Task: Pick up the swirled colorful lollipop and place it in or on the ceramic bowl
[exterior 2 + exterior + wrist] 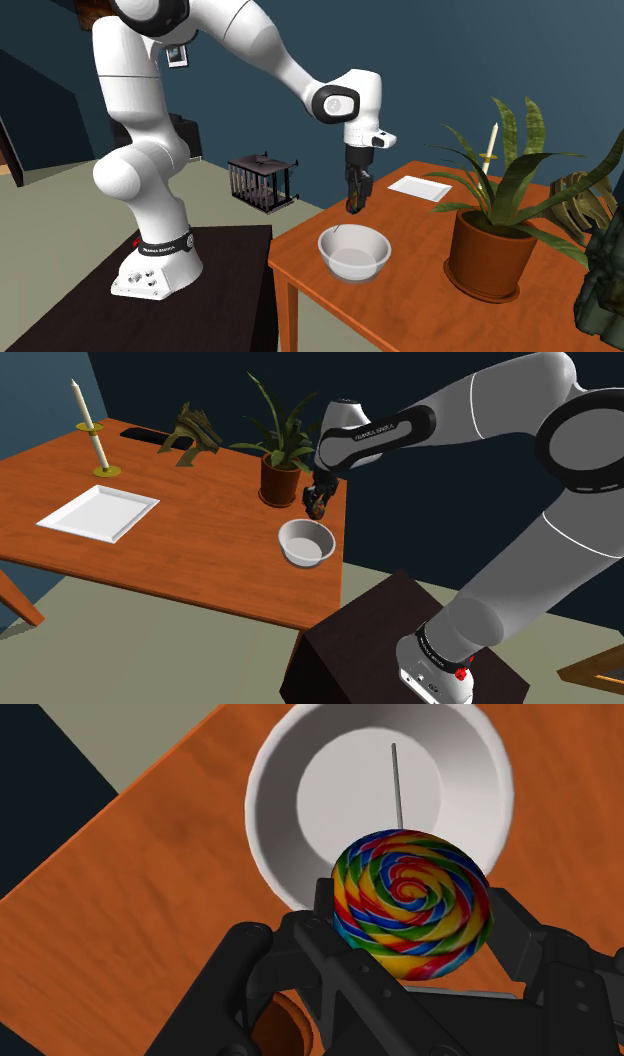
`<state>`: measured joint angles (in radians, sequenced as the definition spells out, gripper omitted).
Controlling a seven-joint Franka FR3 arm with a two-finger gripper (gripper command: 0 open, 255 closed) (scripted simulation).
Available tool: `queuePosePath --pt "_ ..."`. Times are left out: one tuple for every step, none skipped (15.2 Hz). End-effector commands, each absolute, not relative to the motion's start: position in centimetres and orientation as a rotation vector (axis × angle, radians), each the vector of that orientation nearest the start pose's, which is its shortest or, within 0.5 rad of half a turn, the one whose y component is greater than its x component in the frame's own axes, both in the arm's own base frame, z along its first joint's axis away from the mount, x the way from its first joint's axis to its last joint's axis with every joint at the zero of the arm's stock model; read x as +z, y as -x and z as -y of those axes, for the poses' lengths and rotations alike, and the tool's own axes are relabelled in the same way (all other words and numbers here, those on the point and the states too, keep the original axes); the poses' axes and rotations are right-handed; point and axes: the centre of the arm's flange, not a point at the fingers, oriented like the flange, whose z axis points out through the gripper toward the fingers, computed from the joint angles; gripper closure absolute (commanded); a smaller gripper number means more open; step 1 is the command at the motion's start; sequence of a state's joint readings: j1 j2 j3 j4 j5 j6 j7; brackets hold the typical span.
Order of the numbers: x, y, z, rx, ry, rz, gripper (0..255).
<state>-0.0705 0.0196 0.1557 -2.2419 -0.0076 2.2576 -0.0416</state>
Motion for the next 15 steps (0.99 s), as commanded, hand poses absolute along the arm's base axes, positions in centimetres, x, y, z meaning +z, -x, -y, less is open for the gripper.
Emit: queuePosePath --pt "34.9 -52.3 -4.4 0.005 3.138 0.207 255" --pt "34.4 -52.3 -4.4 0.005 3.138 0.207 255" --pt "33.9 -52.3 -4.4 0.005 3.138 0.207 255" --pt "33.4 -52.3 -4.4 0.005 3.138 0.207 255" --pt "32.9 -52.3 -4.4 0.005 3.138 0.207 255" --pt "32.9 -52.3 -4.4 0.005 3.138 0.207 255" --pt "32.9 -52.3 -4.4 0.005 3.138 0.207 255" --pt "32.9 -52.3 -4.4 0.005 3.138 0.207 255" --pt "32.9 -52.3 -4.4 0.005 3.138 0.207 255" --pt "32.9 -52.3 -4.4 0.005 3.138 0.207 255" --pt "32.9 -52.3 -4.4 0.005 3.138 0.207 255" --pt "32.9 -52.3 -4.4 0.005 3.138 0.207 255" --pt "32.9 -52.3 -4.4 0.005 3.138 0.207 0" --pt "32.9 -52.3 -4.4 0.005 3.138 0.207 0" --pt "32.9 -52.3 -4.4 0.005 3.138 0.207 0"
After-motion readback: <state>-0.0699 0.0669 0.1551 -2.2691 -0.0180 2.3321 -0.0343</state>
